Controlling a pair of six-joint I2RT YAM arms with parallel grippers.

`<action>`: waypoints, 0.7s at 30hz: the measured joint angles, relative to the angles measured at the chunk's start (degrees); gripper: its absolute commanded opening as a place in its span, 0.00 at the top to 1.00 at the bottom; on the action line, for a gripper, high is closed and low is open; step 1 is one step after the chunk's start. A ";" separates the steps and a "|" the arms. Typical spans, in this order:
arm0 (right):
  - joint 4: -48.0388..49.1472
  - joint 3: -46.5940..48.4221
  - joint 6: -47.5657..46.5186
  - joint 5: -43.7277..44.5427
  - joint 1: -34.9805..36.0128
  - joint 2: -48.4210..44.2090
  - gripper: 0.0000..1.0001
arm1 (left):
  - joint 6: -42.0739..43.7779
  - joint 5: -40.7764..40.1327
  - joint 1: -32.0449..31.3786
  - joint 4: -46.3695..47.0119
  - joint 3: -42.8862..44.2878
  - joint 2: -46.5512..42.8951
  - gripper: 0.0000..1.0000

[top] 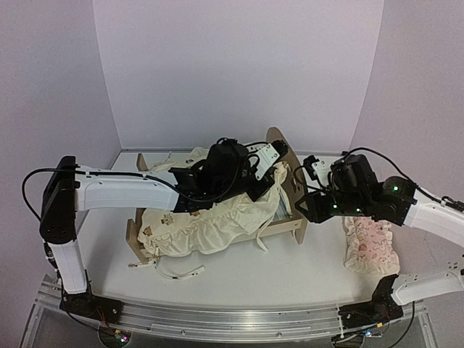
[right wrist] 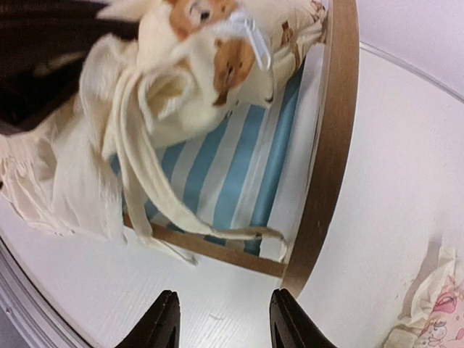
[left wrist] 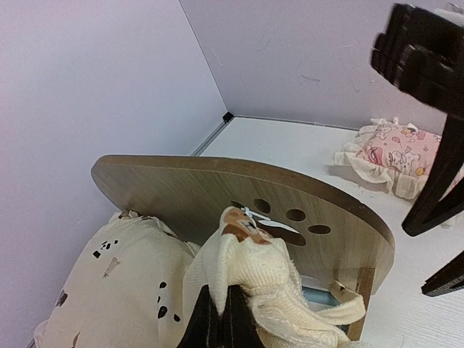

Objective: Set up the pet bed

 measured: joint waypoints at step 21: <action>3.21 -2.42 -1.08 14.69 -0.02 7.34 0.63 | -3.40 1.05 -0.10 -3.91 4.15 6.26 0.97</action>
